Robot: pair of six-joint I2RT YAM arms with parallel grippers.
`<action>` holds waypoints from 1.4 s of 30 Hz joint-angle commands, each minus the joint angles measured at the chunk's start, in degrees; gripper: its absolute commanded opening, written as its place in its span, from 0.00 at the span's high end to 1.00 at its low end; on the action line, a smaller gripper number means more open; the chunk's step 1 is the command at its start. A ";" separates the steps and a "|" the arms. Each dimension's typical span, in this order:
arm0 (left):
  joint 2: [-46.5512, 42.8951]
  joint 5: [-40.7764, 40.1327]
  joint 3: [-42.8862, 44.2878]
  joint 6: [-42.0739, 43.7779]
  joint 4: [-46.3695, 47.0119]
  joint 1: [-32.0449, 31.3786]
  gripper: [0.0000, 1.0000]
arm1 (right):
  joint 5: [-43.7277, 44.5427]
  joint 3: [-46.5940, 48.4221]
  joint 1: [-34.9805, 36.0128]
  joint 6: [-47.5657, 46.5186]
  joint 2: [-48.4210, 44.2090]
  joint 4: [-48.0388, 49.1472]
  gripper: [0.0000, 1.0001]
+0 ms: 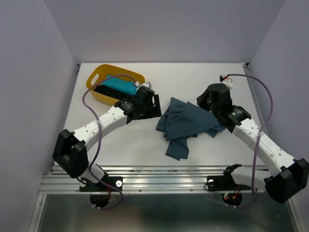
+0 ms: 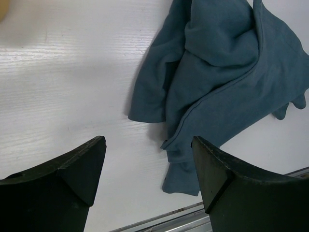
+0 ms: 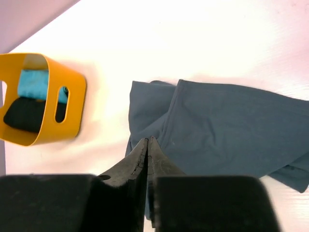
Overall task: Roll the t-shirts
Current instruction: Move the bin to the corner of the board, then flatten out the T-shirt at the center of the board.
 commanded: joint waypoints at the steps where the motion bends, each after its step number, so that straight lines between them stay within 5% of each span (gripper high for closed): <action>1: 0.35 -0.01 1.59 -0.43 1.33 -0.16 0.18 | -6.43 1.78 0.48 -1.68 4.30 -4.40 0.64; 3: 0.26 -0.89 2.56 -0.60 0.11 -0.16 0.18 | -6.11 1.25 2.77 -0.63 7.20 -3.52 0.40; 7: -1.58 -1.86 2.48 -0.95 -0.87 -0.16 0.18 | -6.46 3.08 4.61 -0.27 13.26 -2.46 0.21; 12: -3.08 -2.82 1.51 -1.22 -1.74 0.01 0.18 | -4.88 7.04 4.62 0.08 24.15 -2.11 0.21; 15: -3.96 -3.27 0.90 -1.39 -2.53 0.36 0.18 | -3.21 9.15 4.62 0.78 27.86 -2.11 0.45; 16: -4.65 -3.44 0.55 -1.31 -2.88 0.37 0.18 | -3.38 9.59 4.62 0.96 28.82 -2.37 0.73; 18: -5.62 -2.92 -0.59 -1.13 -2.80 1.41 0.17 | -4.17 10.21 4.62 1.48 27.70 -2.12 0.99; 27: -10.99 0.69 -3.94 2.82 -0.69 10.21 0.17 | -5.59 21.09 4.62 -4.75 10.04 -3.16 0.99; 42: -11.43 0.69 -3.76 4.85 -1.74 11.97 0.17 | 23.51 27.77 4.62 -13.97 -12.56 -14.14 0.99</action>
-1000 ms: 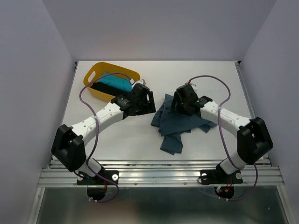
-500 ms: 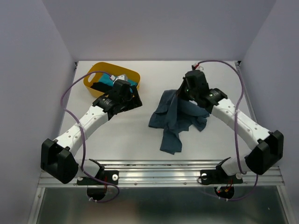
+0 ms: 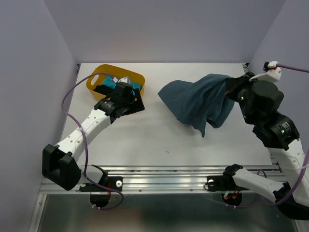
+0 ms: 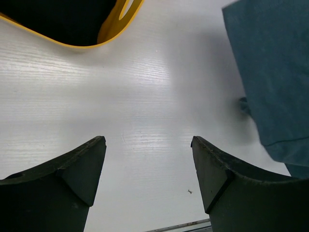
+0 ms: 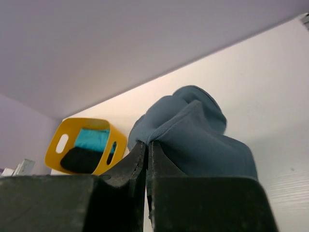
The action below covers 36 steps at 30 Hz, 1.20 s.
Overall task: Roll the t-shirts
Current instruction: Flatten out the T-shirt at the center of the board.
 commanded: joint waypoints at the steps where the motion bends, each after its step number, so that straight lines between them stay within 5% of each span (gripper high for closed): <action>1: -2.05 0.51 0.11 1.63 0.22 0.30 0.17 | 9.96 3.92 -0.04 -5.61 -2.27 -1.87 0.99; 10: -2.75 1.57 0.11 1.46 0.49 0.30 0.17 | 5.67 6.30 -0.04 -8.16 5.18 -2.22 0.99; 16: -3.37 1.48 -1.03 1.19 1.01 0.38 0.17 | -10.75 0.25 -0.04 -5.44 17.93 2.33 0.99; 20: -4.07 1.39 -0.94 1.19 0.31 0.30 0.17 | -25.69 -0.65 -0.04 -3.77 30.84 1.83 0.49; 22: -4.77 0.78 -1.12 1.72 -0.21 0.30 0.17 | -25.91 -0.90 0.58 -2.45 35.43 0.77 0.46; 28: -5.57 2.08 -2.44 2.51 0.66 0.21 0.17 | -16.50 -6.35 -0.20 -0.87 27.10 1.38 0.39; 36: -0.56 2.80 -0.95 2.25 3.30 -5.14 0.17 | -15.17 -30.47 -3.38 9.99 12.43 -0.46 0.36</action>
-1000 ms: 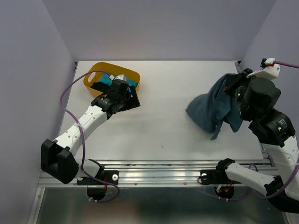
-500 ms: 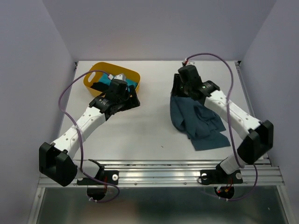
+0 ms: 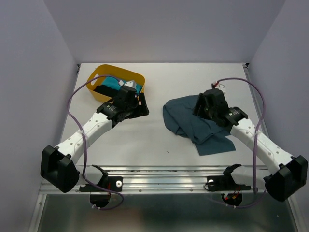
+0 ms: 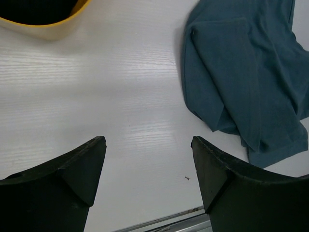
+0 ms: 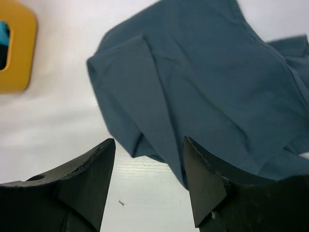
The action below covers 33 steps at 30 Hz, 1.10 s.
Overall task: Roll the t-shirts
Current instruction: Flatten out the T-shirt at the center of the board.
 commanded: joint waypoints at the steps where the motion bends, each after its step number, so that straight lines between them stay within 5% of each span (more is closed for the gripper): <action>1: 2.50 0.15 2.35 1.05 1.88 -3.64 0.17 | 2.38 -13.51 -0.67 11.28 -5.39 -2.32 0.36; 9: 5.67 0.86 4.55 0.61 2.32 -6.55 0.17 | -0.34 -30.75 -0.67 27.81 -26.76 -2.06 0.31; 22: 4.70 0.15 4.03 0.08 1.79 -7.08 0.17 | 3.70 -30.33 -0.67 24.32 -14.48 5.48 0.34; 25: 4.00 -0.20 3.59 0.17 1.53 -7.08 0.17 | 4.14 -29.53 -0.67 22.39 -13.59 8.30 0.61; 26: 3.74 -0.37 3.41 0.17 1.27 -7.08 0.17 | 4.31 -29.10 -0.67 21.95 -13.59 8.57 0.82; 28: 3.47 -0.55 3.33 0.34 1.09 -7.08 0.17 | 4.14 -26.91 -0.67 19.93 -13.68 9.18 0.99; 33: 2.59 -1.34 3.50 0.43 0.12 -7.08 0.17 | 0.37 -20.05 -0.67 13.44 -14.90 10.85 0.99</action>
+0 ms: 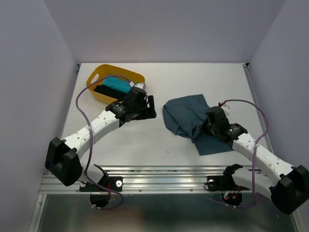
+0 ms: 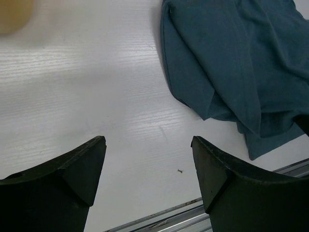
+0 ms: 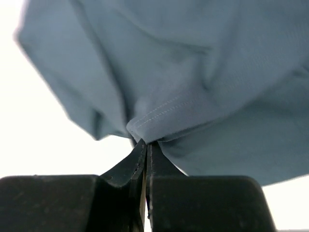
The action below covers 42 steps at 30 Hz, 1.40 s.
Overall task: Roll the t-shirts
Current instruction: Flatten out the T-shirt at the center of the board.
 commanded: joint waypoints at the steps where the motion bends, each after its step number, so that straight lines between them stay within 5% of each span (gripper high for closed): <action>1: -3.42 -1.52 1.29 0.54 -0.97 -0.41 0.17 | -2.06 9.00 -0.01 -6.71 -1.64 5.68 0.99; 7: -6.84 -0.20 -0.37 -1.12 -2.03 -0.50 0.17 | -3.74 24.72 -0.01 -13.03 9.23 9.89 0.99; 13: -11.50 -0.72 -4.51 -2.62 -2.11 -0.76 0.17 | -0.40 45.11 -0.53 -19.28 34.01 14.81 0.99; 14: -11.85 -0.90 -4.51 -2.62 -3.16 -0.76 0.17 | -2.05 51.58 -1.06 -19.46 40.40 14.82 0.86; 17: -12.38 -1.25 -4.33 -2.89 -4.49 -1.28 0.17 | -7.06 63.63 -3.43 -18.59 48.87 12.29 0.18; 20: -13.26 -1.17 -4.07 -2.80 -5.02 -1.99 0.17 | -9.80 69.91 -4.23 -17.26 54.61 6.48 0.08; 26: -10.38 -1.25 -2.06 -0.69 -4.67 -2.61 0.17 | -6.73 55.63 -5.28 -16.47 41.80 6.12 0.07; 33: -1.94 -3.53 1.29 -3.93 -3.69 -5.51 0.18 | -11.10 21.71 -12.22 -10.06 11.93 4.81 0.06; 42: 9.32 -3.36 2.79 -10.09 4.46 -7.79 0.14 | -5.23 -0.36 -12.75 7.85 -16.45 -17.87 0.03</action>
